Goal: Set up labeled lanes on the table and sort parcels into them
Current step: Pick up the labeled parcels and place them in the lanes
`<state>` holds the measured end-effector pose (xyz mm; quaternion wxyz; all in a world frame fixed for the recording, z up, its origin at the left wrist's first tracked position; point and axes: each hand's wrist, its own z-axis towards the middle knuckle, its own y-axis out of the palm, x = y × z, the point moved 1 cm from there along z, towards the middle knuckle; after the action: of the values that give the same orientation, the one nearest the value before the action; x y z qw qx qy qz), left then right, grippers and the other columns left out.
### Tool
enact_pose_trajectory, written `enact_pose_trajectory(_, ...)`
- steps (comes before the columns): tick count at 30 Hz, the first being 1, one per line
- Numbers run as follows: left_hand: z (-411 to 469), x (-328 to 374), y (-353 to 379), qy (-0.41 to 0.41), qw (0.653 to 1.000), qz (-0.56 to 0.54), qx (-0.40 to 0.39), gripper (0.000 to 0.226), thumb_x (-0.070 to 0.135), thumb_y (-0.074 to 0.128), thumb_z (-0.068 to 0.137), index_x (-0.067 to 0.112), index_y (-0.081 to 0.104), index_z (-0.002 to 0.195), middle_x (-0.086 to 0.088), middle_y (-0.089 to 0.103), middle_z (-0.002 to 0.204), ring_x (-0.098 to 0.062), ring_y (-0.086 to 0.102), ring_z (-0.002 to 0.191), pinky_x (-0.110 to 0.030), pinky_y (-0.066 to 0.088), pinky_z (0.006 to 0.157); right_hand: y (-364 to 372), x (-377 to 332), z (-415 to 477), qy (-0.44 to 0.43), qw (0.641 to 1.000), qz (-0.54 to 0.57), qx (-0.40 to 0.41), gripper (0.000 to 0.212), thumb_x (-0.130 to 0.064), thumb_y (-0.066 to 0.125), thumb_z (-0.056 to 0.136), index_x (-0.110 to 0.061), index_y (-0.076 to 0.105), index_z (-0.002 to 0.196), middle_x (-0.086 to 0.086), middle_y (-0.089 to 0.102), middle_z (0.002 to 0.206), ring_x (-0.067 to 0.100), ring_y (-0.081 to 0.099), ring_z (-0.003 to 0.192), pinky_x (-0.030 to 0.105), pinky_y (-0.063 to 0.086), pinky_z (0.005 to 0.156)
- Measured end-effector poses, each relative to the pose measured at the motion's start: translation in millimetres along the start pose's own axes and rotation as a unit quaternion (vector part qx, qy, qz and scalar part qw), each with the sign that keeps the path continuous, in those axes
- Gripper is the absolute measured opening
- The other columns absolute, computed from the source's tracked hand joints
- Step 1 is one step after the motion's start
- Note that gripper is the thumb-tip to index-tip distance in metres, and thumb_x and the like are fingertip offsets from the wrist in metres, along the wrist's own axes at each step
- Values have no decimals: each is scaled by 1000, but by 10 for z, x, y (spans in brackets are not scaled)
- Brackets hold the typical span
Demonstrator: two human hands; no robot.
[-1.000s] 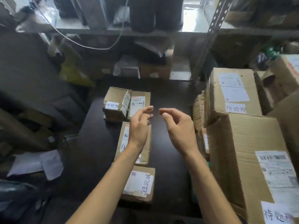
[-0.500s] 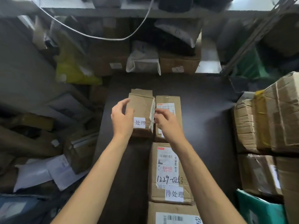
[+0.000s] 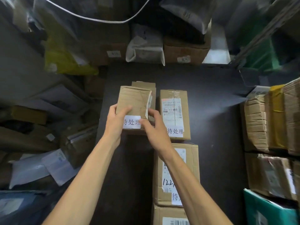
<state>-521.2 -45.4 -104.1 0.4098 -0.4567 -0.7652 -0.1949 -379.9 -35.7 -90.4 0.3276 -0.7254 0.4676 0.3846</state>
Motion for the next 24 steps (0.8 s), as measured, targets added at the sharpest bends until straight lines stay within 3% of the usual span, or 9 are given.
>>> enact_pose_trajectory(3, -117, 71, -40, 8, 999, -31, -11, 59, 43, 71, 79, 18, 48, 128, -9, 65, 121, -25, 68, 105, -45, 54, 93, -32, -50, -107, -24, 999, 23, -9, 40, -41, 65, 94, -63, 42, 118, -12, 46, 139, 8, 51, 126, 35, 48, 108)
enact_pose_trajectory(5, -232, 97, -9, 16, 998, -51, -24, 66, 45, 70, 72, 17, 47, 126, -9, 64, 119, -27, 67, 106, -47, 54, 94, -115, -112, -185, -38, 998, 43, -17, 41, -44, 66, 91, -67, 42, 114, -9, 48, 141, 11, 55, 126, 38, 53, 105)
enact_pose_trajectory(9, -504, 124, 86, 36, 994, -88, -58, 84, 49, 77, 63, 12, 47, 132, -12, 65, 123, -27, 69, 108, -46, 56, 97, -428, -192, -398, -60, 994, 83, -45, 41, -30, 68, 97, -44, 44, 127, 3, 60, 132, 14, 70, 105, 26, 61, 81)
enact_pose_trajectory(13, -870, 114, 272, 49, 991, -72, -99, 99, 60, 77, 61, 9, 47, 141, -19, 65, 131, -34, 68, 115, -53, 54, 101, -812, -247, -753, -71, 990, 106, -52, 40, -27, 70, 95, -42, 48, 125, 11, 63, 130, 19, 73, 101, 25, 59, 73)
enact_pose_trajectory(17, -1436, 77, 577, 78, 990, -71, -98, 98, 66, 71, 62, 12, 49, 139, -17, 68, 126, -32, 71, 108, -40, 60, 77, -1237, -236, -1220, -89, 987, 121, -58, 43, -24, 71, 94, -35, 47, 129, 15, 68, 124, 20, 75, 94, 30, 60, 72)
enact_pose_trajectory(19, -1722, 22, 743, 97, 988, -81, -90, 96, 67, 69, 63, 10, 50, 138, -18, 67, 127, -30, 72, 108, -36, 60, 74, -1468, -212, -1496, -96, 987, 119, -58, 43, -21, 68, 96, -29, 46, 132, 16, 70, 120, 18, 74, 88, 32, 62, 71)
enact_pose_trajectory(21, -2020, -27, 921, 116, 986, -76, -93, 95, 68, 67, 65, 10, 50, 137, -18, 66, 128, -31, 70, 110, -38, 61, 79, -1720, -167, -1780, -106, 987, 117, -43, 41, -19, 67, 96, -28, 46, 130, 13, 72, 116, 16, 73, 86, 35, 63, 73)
enact_pose_trajectory(24, -2414, -70, 1187, 111, 984, -67, -120, 105, 76, 75, 59, 11, 51, 138, -18, 66, 129, -33, 69, 114, -53, 56, 97, -2109, -107, -2161, -120, 984, 131, -23, 41, -17, 66, 97, -26, 47, 131, -4, 75, 96, 9, 73, 77, 32, 63, 69)
